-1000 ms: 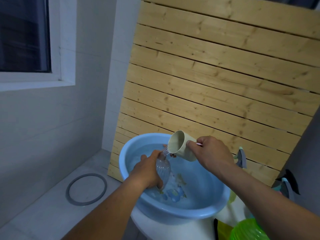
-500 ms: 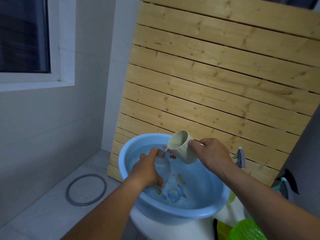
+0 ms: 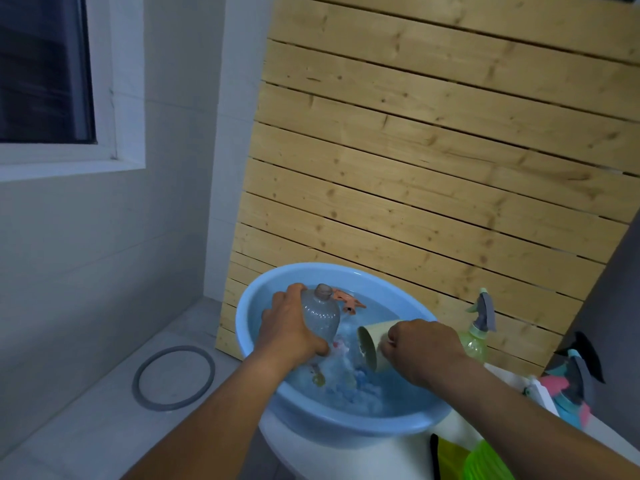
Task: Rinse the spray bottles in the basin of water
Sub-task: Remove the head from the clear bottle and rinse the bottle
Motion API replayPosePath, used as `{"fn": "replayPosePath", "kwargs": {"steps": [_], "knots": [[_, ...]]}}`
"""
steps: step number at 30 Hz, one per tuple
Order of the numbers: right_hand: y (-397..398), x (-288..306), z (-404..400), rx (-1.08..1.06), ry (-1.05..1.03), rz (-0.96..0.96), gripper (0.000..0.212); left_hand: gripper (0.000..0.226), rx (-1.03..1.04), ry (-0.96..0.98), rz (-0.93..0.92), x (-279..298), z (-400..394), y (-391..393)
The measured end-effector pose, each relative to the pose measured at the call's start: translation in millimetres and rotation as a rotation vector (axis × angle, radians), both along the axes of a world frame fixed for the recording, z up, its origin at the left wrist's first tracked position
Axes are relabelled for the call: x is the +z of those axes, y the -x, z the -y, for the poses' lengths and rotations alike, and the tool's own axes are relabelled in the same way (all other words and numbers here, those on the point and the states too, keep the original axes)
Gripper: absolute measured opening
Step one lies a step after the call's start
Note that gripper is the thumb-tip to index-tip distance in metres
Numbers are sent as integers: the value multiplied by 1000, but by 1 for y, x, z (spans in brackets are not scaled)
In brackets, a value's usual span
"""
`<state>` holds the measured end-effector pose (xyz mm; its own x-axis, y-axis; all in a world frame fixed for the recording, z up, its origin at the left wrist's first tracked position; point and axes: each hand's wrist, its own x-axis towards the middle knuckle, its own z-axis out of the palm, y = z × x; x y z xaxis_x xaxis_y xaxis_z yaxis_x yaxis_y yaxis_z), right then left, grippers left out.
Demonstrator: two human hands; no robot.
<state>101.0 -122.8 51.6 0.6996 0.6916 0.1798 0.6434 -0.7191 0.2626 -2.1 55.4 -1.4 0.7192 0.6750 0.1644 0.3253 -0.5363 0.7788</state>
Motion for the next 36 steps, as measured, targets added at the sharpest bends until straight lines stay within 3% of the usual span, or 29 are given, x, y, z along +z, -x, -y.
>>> {"fn": "replayPosePath", "kwargs": {"steps": [3,8,10,13,19,22,26,32,36], "knots": [[-2,-1,-3,-10,75,-143,37,105,-1,-15,3,1,0,1],[-5,8,-9,-158,-77,-752,33,106,-5,-11,13,2,-1,2],[-5,11,-6,-248,-132,-912,34,107,-5,-10,21,1,-2,1],[-4,11,-7,-265,-60,-886,39,106,-8,-11,22,0,-2,1],[-5,13,-20,-186,9,-739,26,106,-3,-24,34,-2,-3,0],[-10,12,-21,-253,-113,-872,32,106,15,-29,39,-3,-4,-1],[-16,5,-19,-282,-79,-971,45,106,30,-14,41,-4,-6,-3],[-23,-2,-25,-254,161,-708,35,106,2,-18,10,-4,-4,-1],[-42,11,-41,-249,9,-626,26,104,-27,-9,5,-3,-4,-1]]}}
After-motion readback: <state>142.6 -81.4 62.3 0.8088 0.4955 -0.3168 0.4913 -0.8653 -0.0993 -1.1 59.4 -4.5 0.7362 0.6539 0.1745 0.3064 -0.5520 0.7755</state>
